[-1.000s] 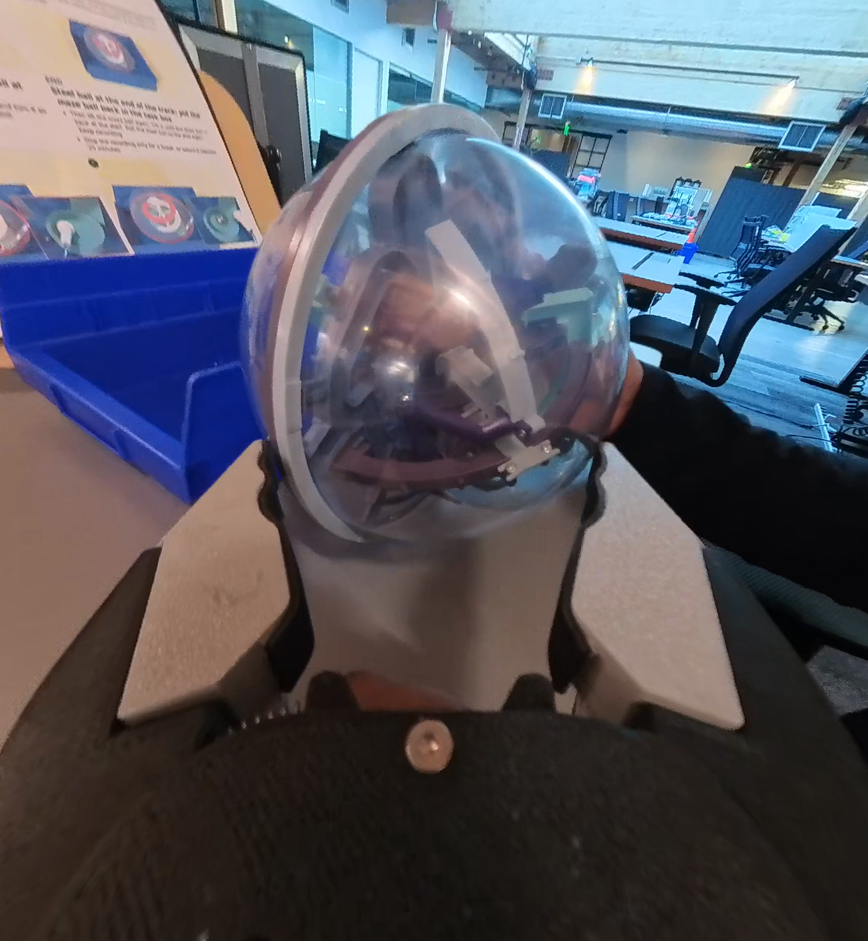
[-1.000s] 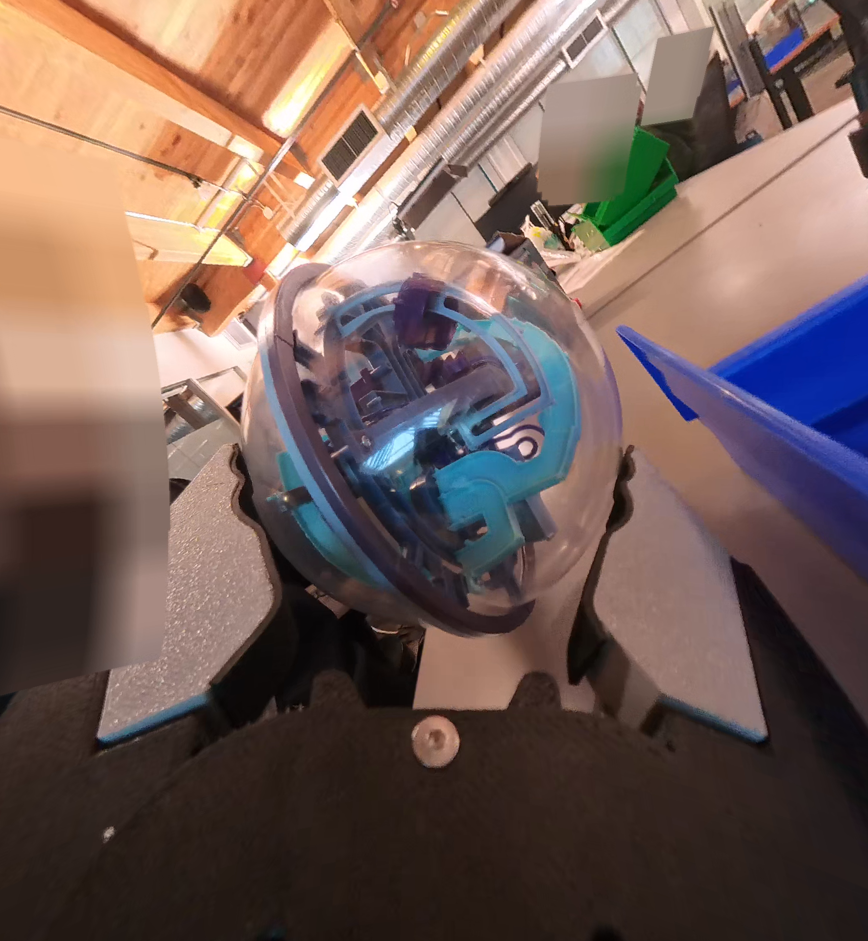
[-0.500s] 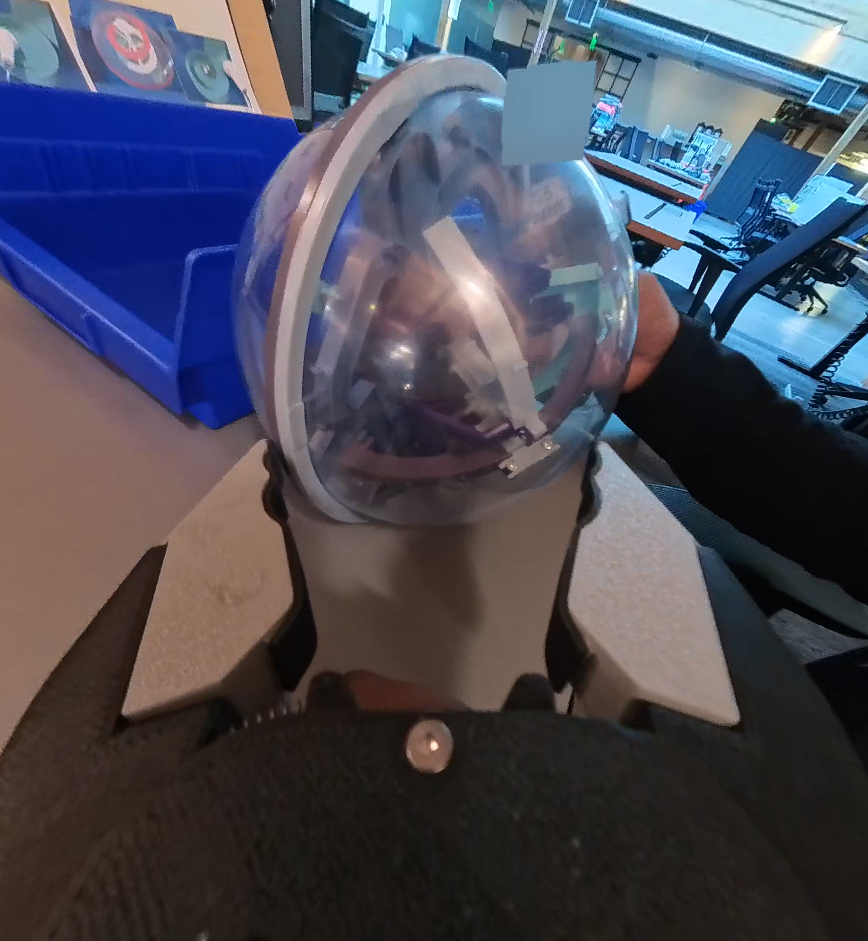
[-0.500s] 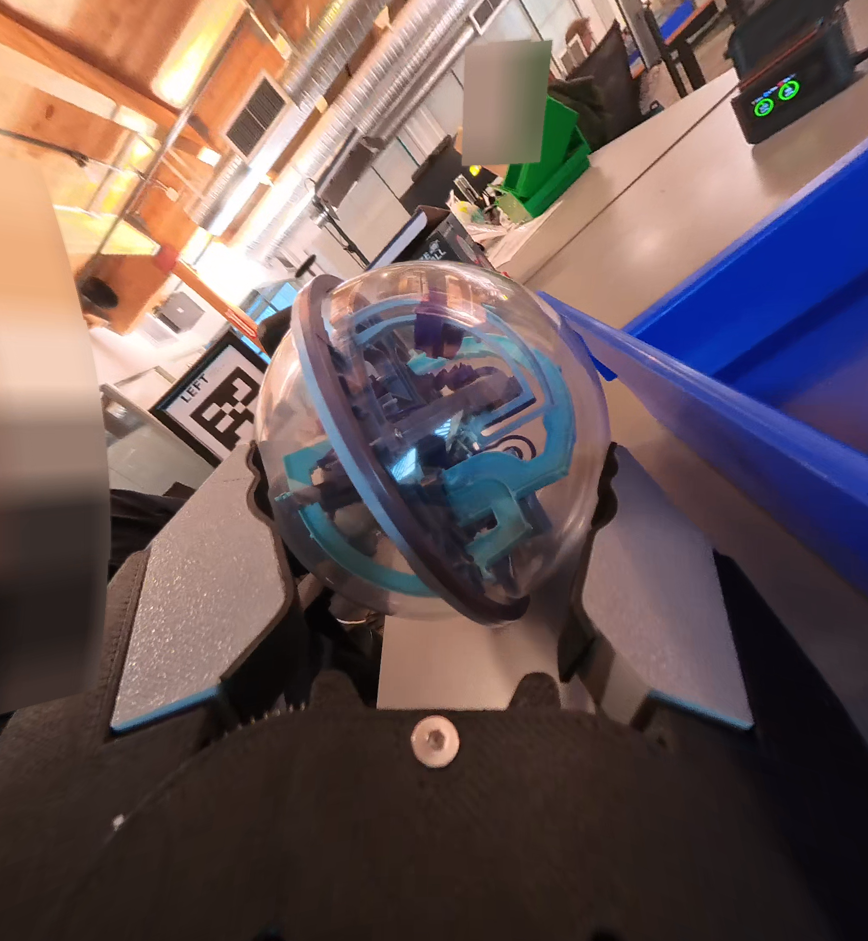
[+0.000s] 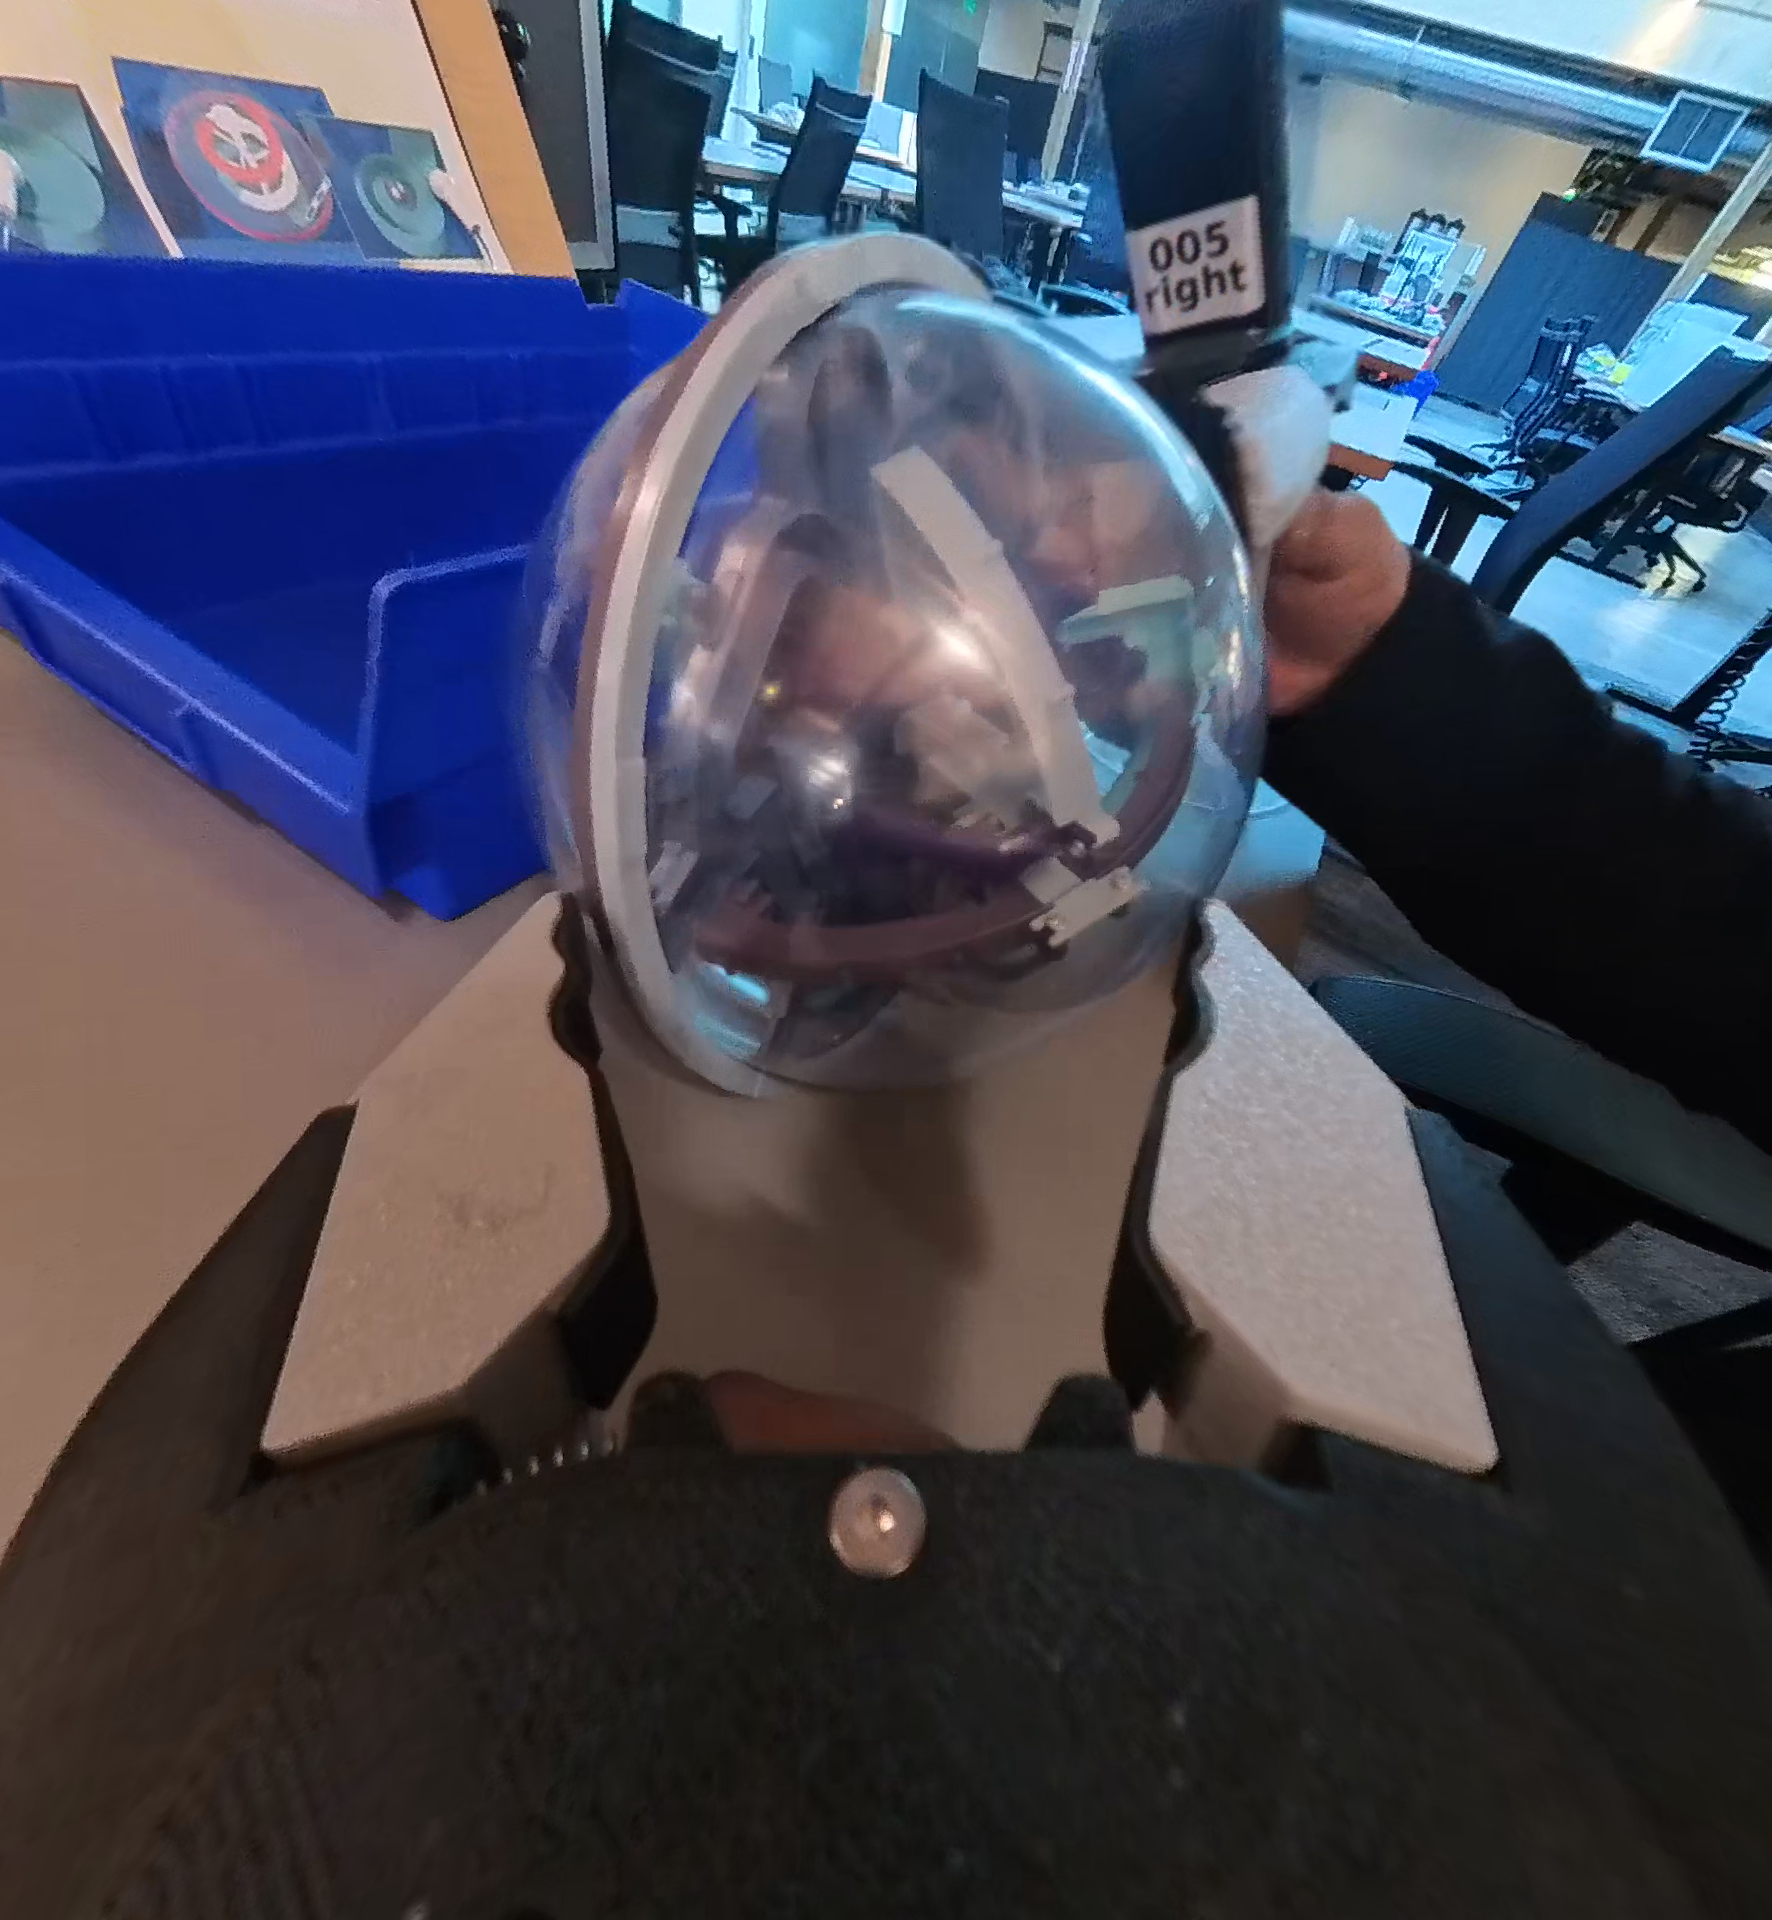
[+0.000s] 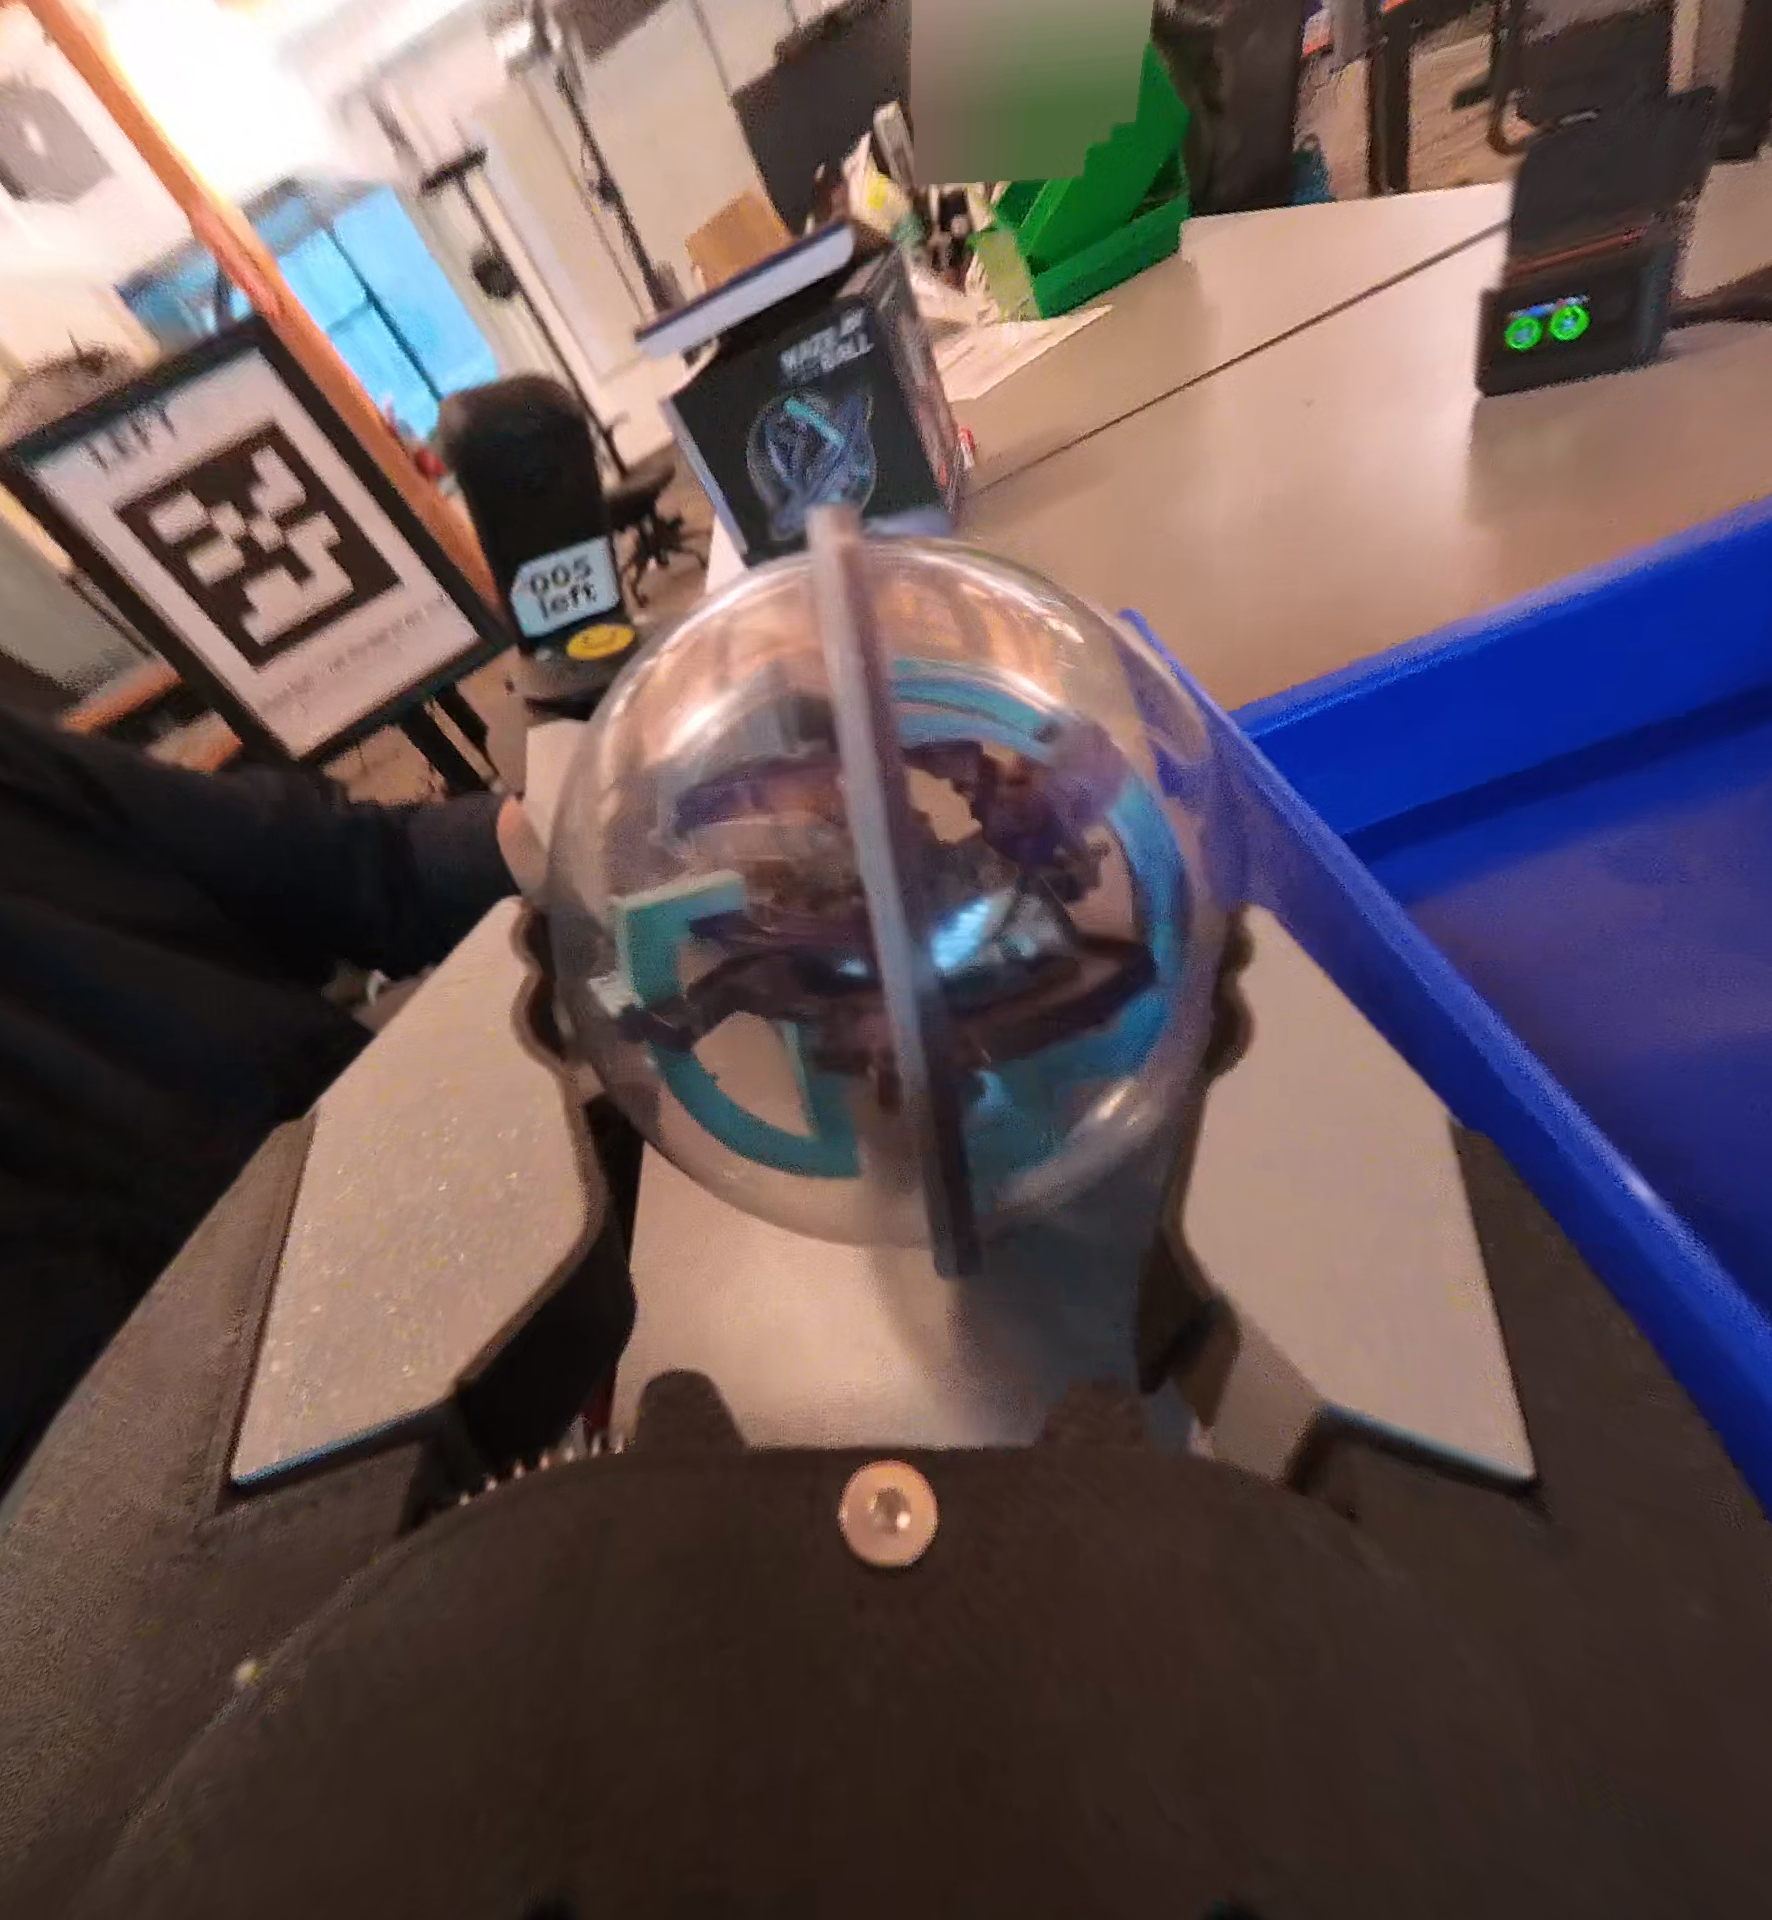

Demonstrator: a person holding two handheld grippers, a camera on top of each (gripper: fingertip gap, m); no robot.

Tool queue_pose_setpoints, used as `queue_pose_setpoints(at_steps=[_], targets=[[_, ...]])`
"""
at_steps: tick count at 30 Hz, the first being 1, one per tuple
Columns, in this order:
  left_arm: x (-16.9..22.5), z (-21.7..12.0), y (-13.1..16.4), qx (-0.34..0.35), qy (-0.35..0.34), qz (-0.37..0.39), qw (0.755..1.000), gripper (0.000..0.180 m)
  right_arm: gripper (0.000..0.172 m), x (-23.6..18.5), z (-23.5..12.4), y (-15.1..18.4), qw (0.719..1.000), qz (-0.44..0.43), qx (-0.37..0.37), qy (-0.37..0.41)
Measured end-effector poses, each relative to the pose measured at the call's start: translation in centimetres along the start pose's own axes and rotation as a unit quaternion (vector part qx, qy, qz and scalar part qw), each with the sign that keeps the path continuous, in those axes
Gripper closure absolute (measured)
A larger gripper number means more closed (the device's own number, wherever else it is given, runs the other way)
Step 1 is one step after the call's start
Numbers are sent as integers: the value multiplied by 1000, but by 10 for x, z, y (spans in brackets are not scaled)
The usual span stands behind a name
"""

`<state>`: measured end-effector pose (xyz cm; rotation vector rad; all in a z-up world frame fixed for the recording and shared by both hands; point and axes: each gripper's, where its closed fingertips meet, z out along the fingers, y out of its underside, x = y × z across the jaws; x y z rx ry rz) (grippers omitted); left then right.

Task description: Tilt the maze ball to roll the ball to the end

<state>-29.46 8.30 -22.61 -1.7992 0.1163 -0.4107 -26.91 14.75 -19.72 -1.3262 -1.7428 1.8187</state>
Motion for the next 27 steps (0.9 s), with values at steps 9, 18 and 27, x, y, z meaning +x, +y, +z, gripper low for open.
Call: queue_pose_setpoints(at_steps=[9,18,27], targets=[[5,8,-7,7,16,6,1000,76,19,-1,15,24,981,-125,-143,40],[6,12,11,-37,12,148,988,89,20,-3,3,23,986,-133,-100,14],[-6,4,15,-45,30,266,962,91,19,-5,5,23,983,-150,-103,-6]])
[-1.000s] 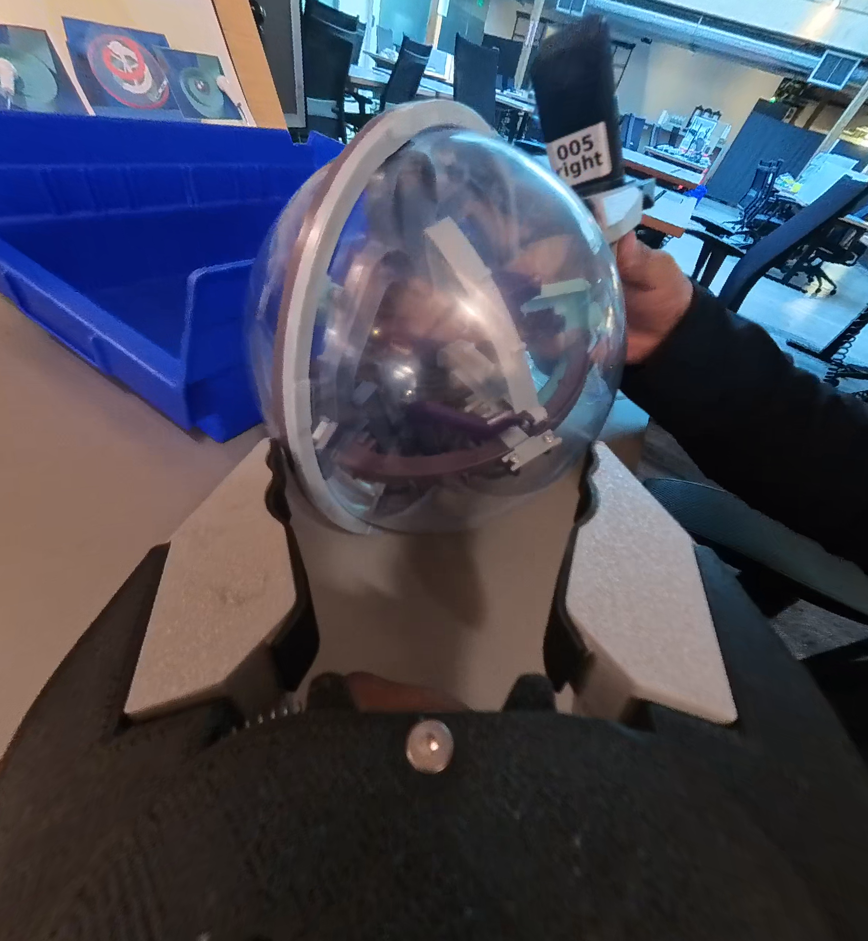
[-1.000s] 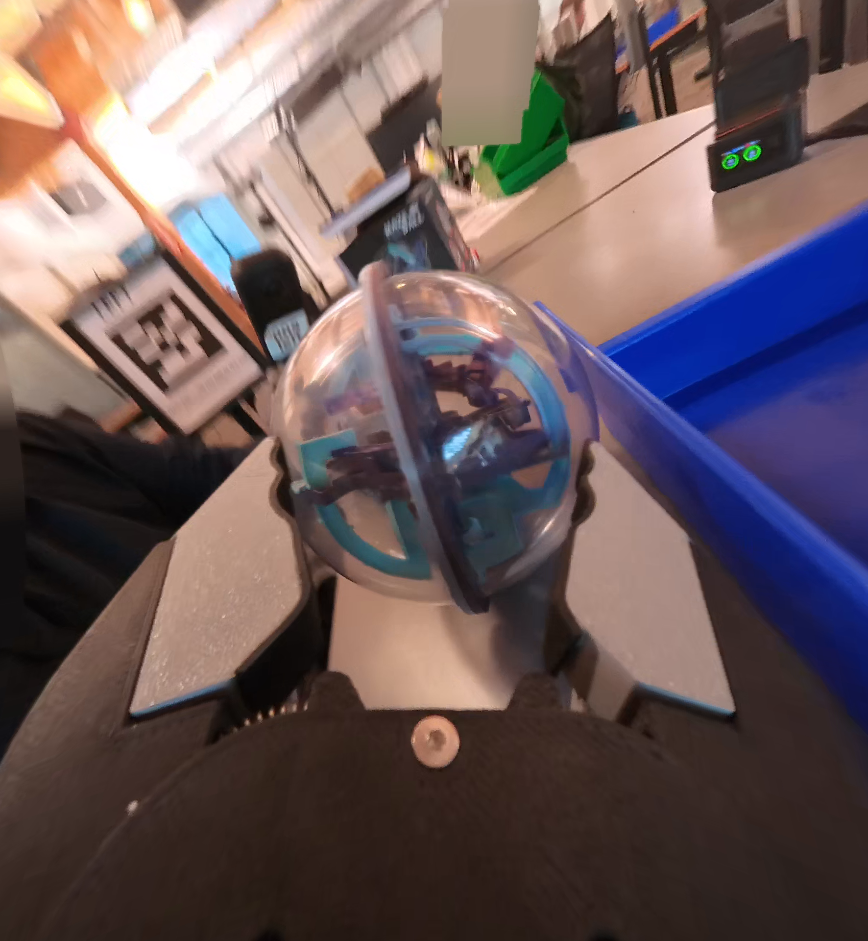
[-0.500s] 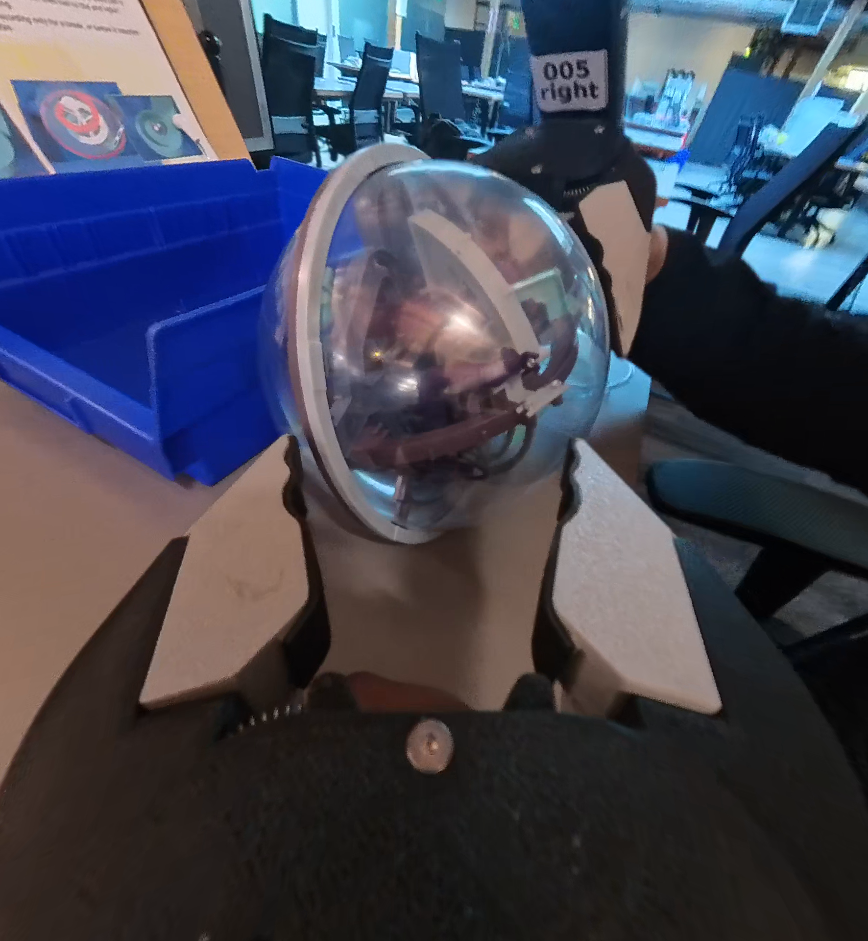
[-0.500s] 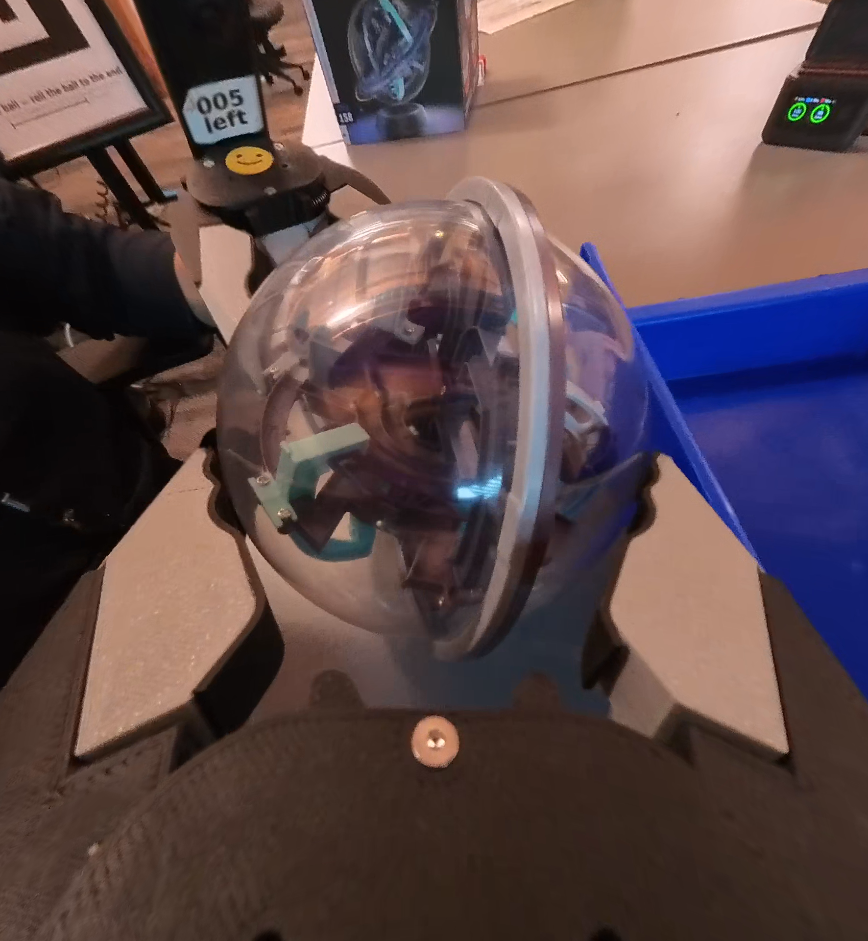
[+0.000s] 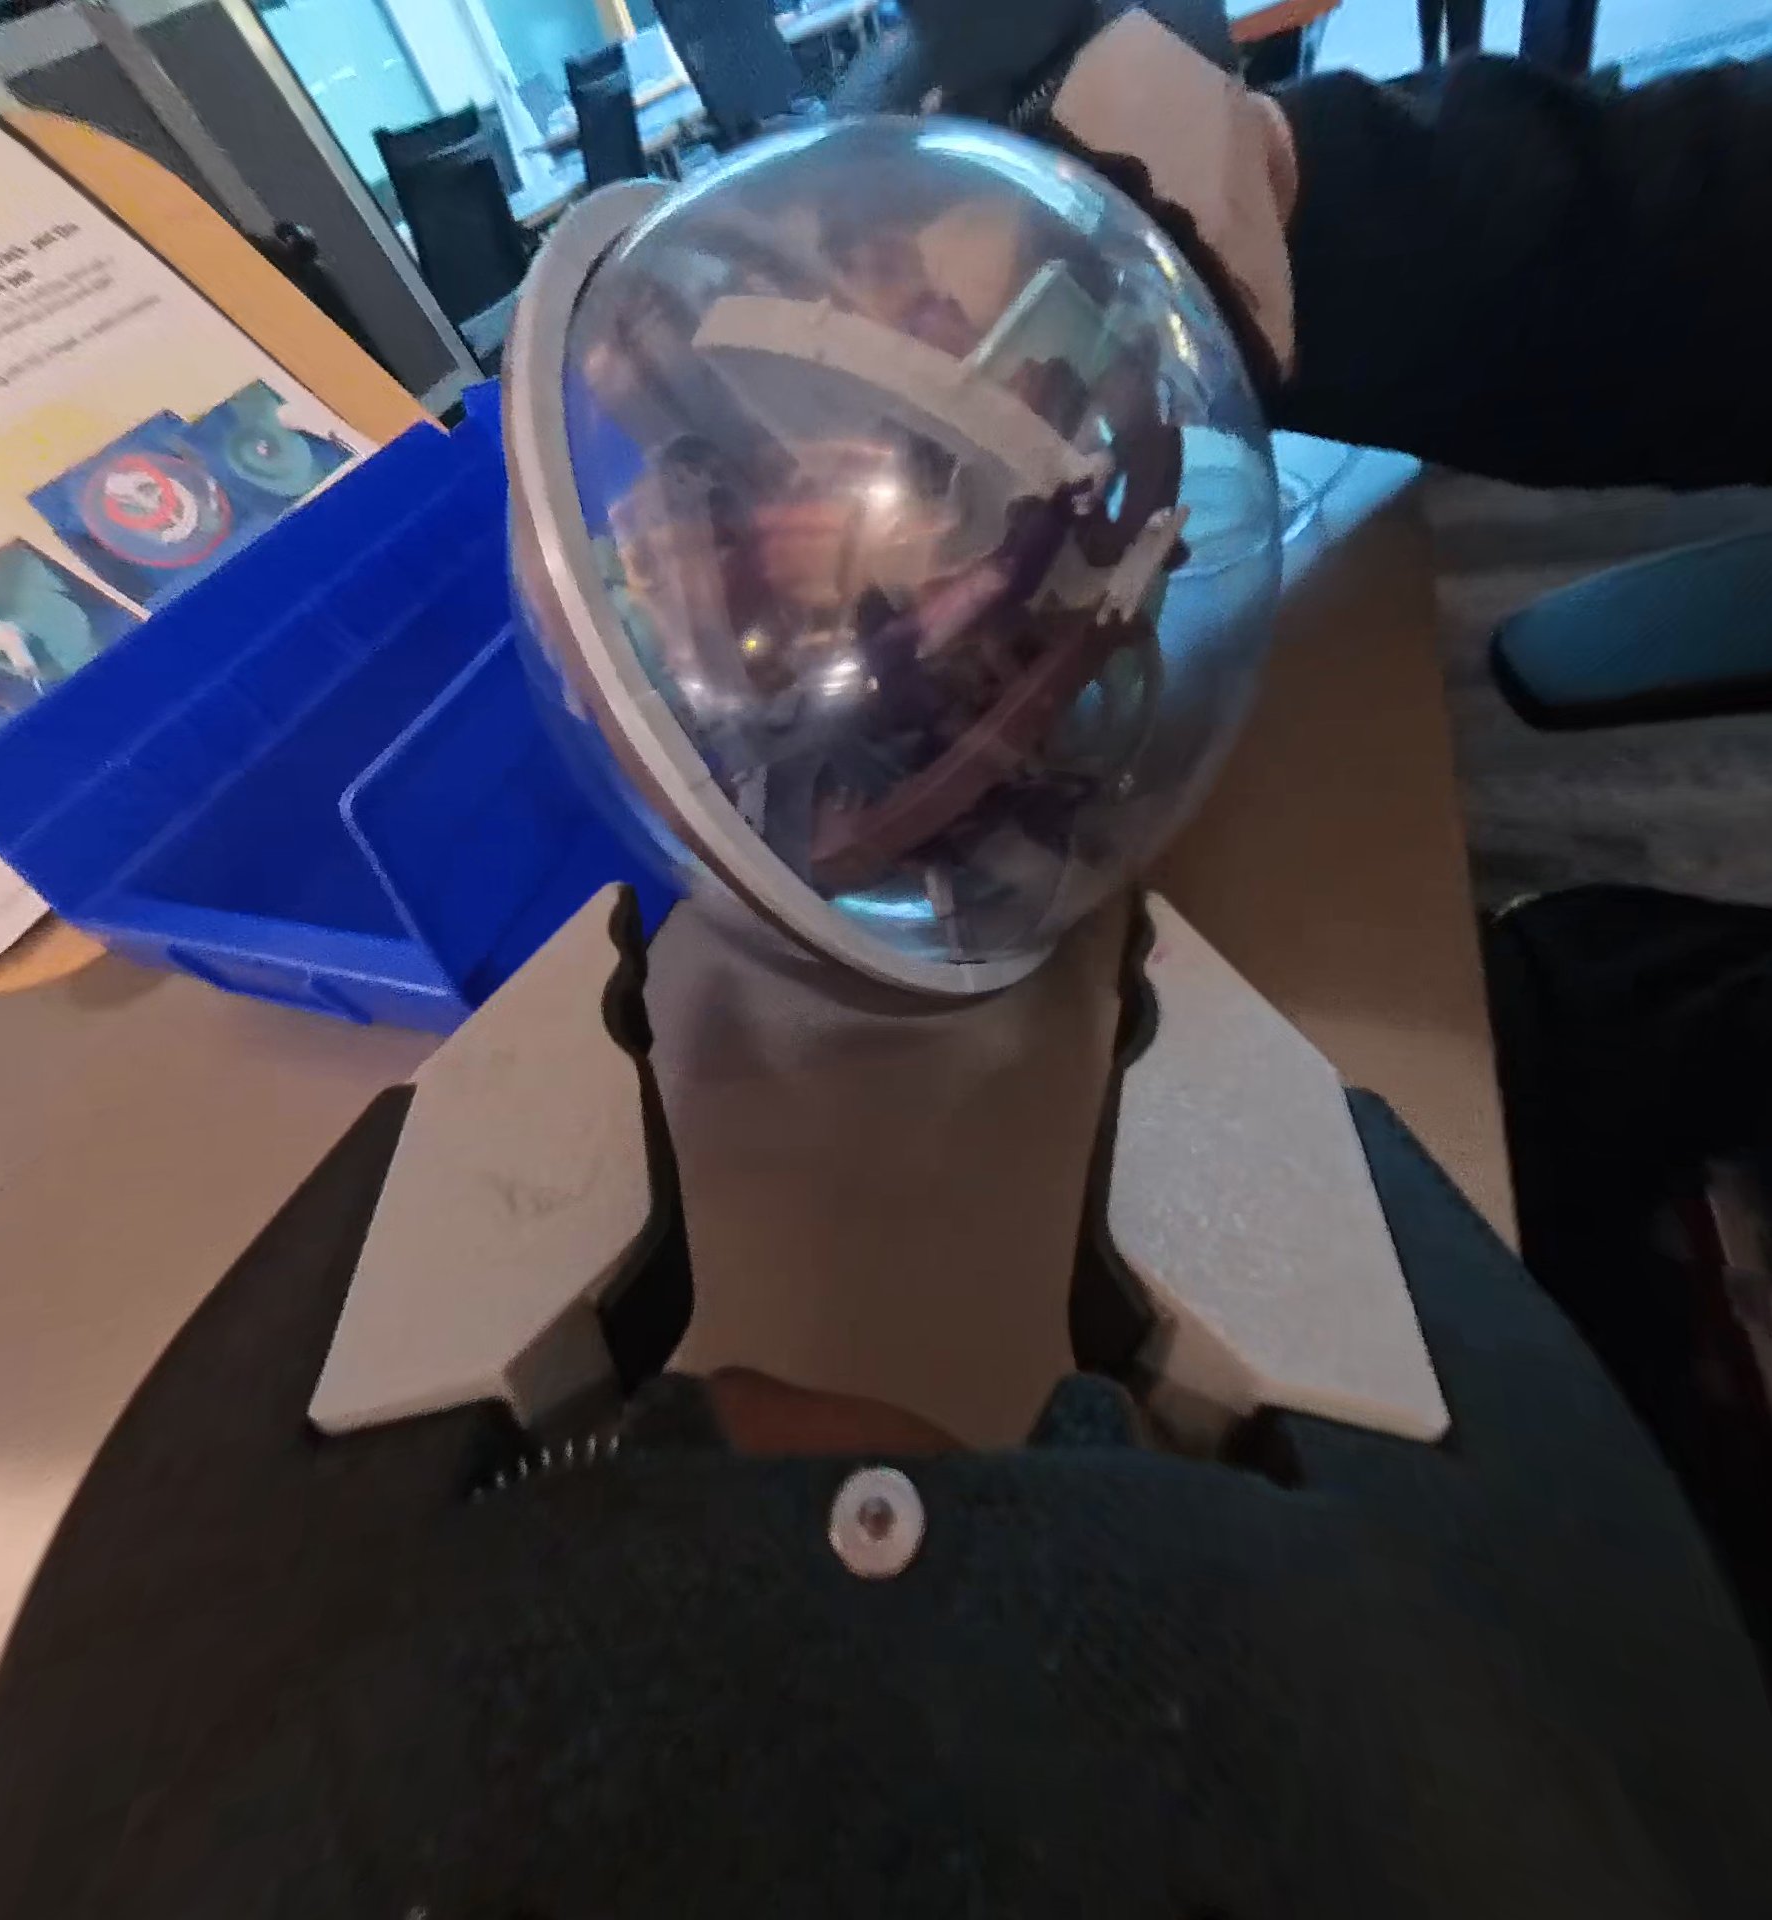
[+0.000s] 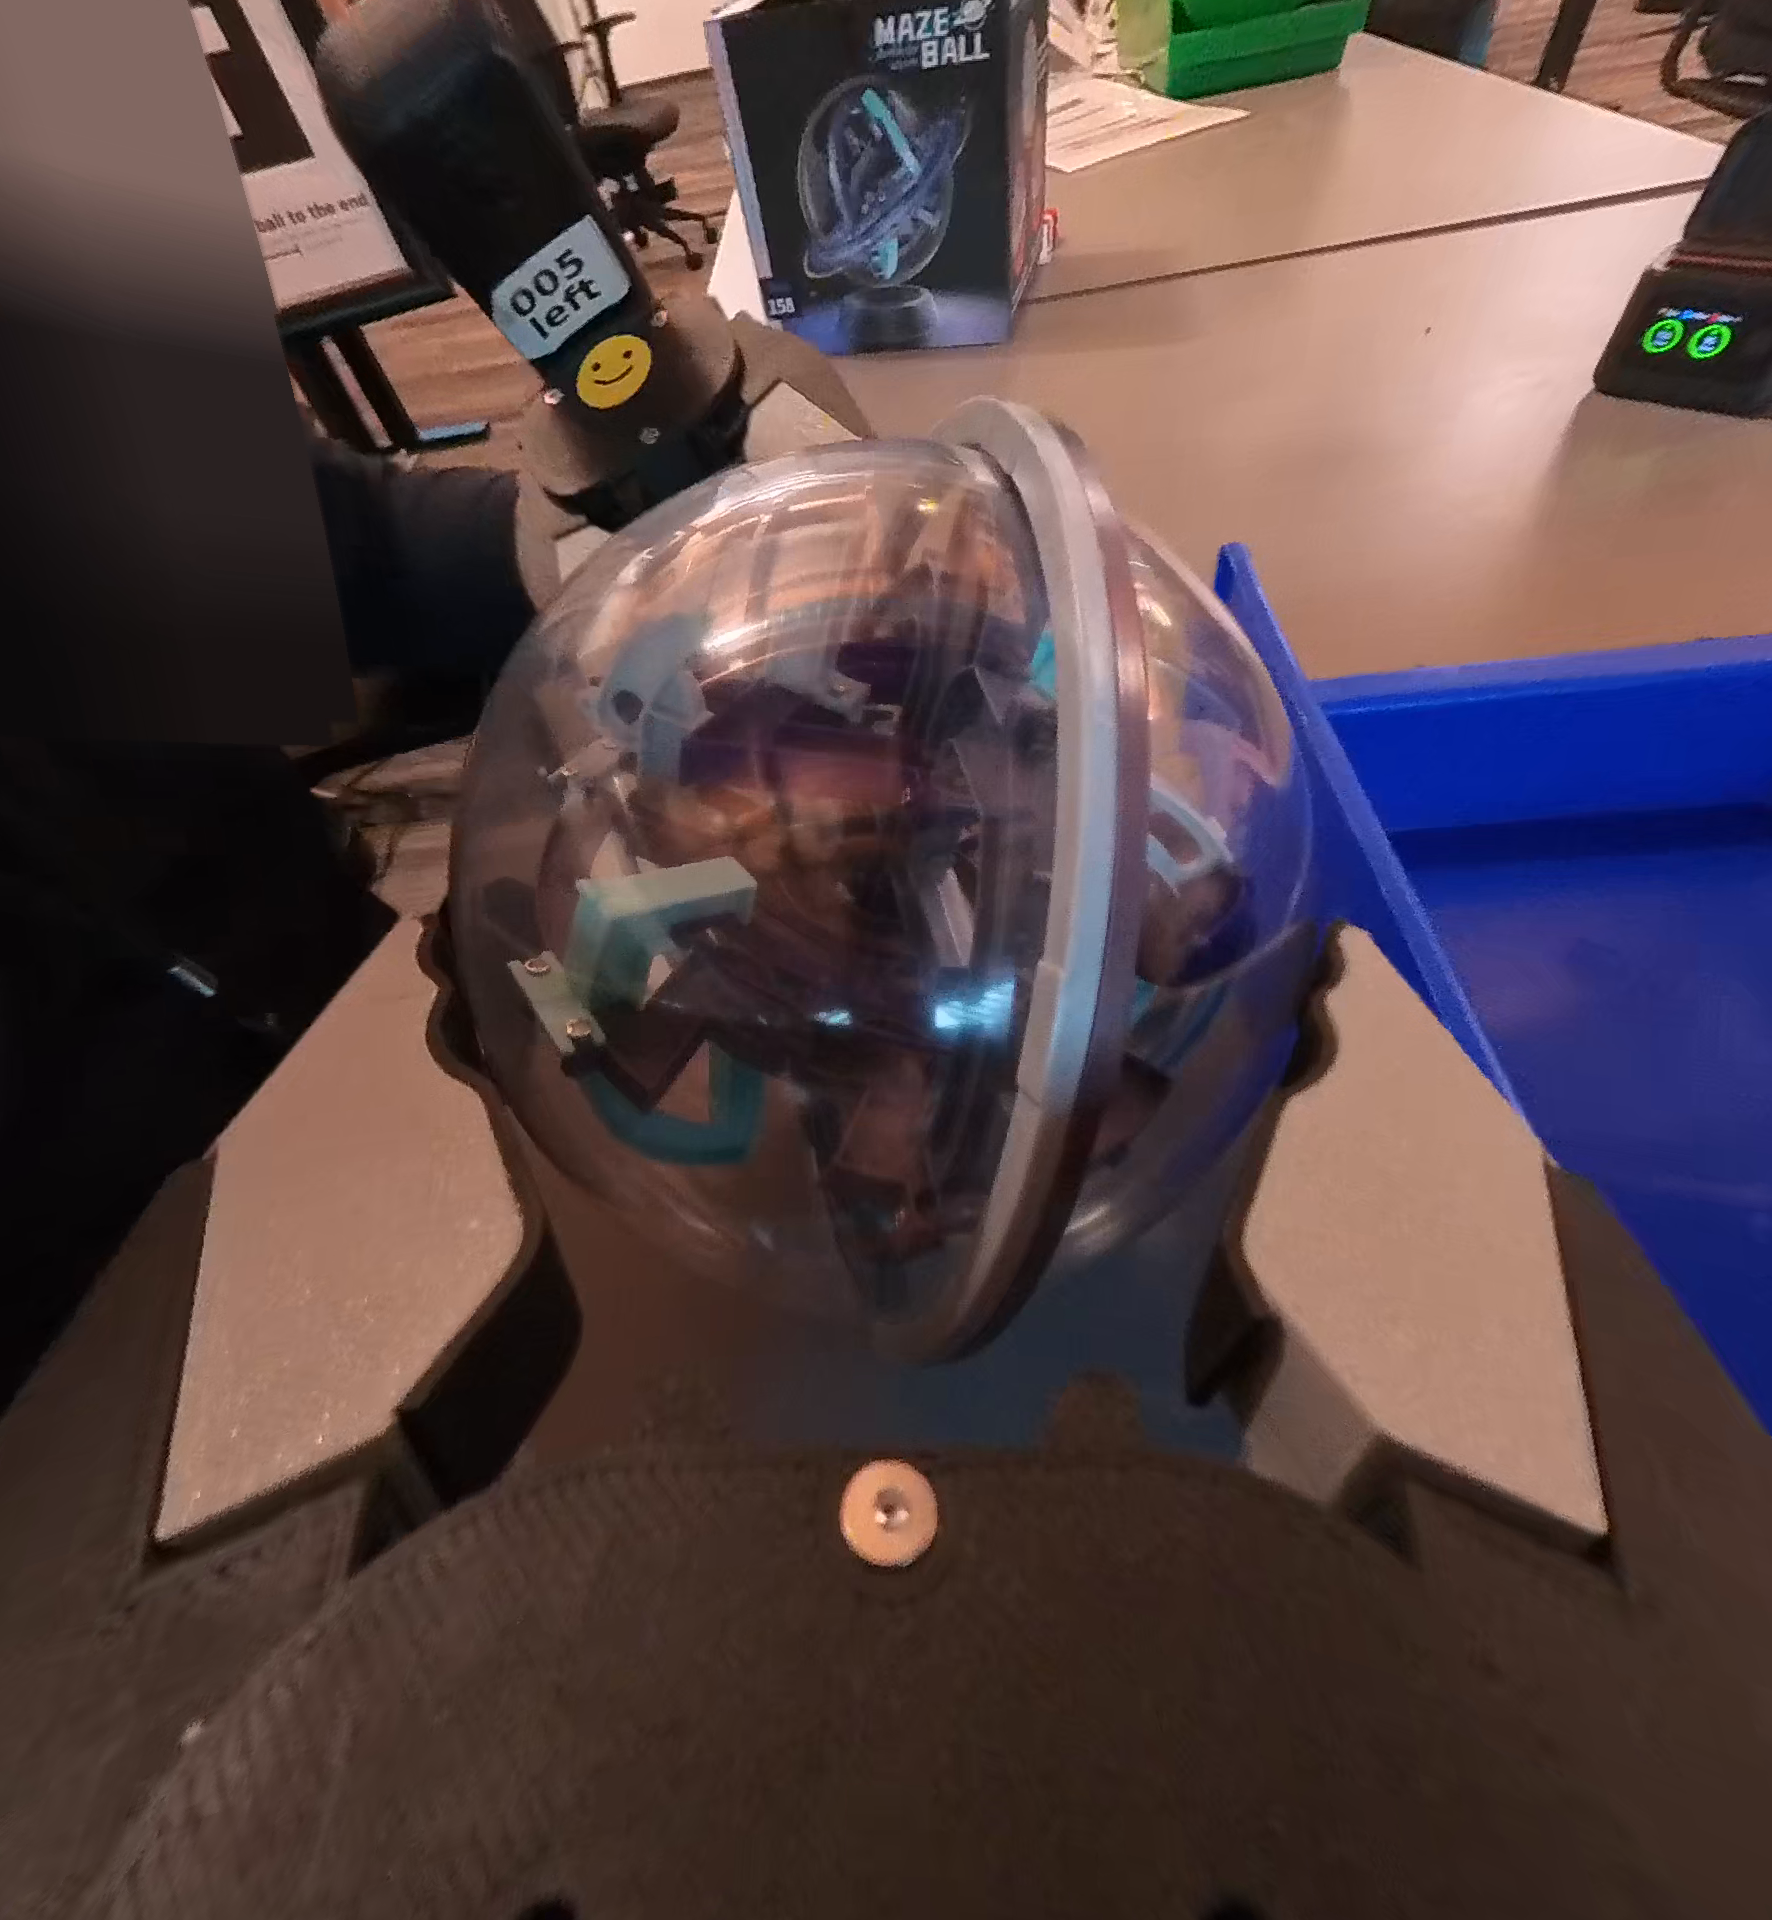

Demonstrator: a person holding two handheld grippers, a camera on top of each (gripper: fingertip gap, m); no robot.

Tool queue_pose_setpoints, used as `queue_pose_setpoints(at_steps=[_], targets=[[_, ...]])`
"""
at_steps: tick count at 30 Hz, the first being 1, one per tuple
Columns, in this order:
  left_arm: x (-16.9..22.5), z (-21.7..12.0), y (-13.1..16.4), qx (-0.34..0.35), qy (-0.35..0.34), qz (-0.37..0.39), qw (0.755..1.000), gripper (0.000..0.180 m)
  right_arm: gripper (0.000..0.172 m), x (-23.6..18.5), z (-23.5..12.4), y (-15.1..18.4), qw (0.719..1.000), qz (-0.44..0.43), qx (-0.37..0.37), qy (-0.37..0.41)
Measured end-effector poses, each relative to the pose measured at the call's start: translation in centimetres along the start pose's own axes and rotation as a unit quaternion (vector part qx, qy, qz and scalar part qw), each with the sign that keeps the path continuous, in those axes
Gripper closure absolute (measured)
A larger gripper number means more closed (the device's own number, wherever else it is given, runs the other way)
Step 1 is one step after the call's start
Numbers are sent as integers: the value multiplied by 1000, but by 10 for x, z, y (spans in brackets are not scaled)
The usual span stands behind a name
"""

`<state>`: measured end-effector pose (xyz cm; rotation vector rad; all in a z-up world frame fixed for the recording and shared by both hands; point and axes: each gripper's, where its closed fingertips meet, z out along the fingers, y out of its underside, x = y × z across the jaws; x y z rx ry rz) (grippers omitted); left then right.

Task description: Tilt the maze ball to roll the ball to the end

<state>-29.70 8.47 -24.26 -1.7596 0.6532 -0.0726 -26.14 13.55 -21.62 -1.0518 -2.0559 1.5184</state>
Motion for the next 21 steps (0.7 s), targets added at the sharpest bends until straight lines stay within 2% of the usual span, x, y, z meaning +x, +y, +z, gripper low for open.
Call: queue_pose_setpoints(at_steps=[4,11,21], targets=[[4,6,8,-27,32,-3,999,89,19,-4,5,0,999,3,-14,-39],[5,1,8,-25,17,4,1000,91,20,-6,10,0,996,-6,-28,-82],[4,3,5,-15,8,17,1000,75,20,-6,15,-7,995,11,10,-102]])
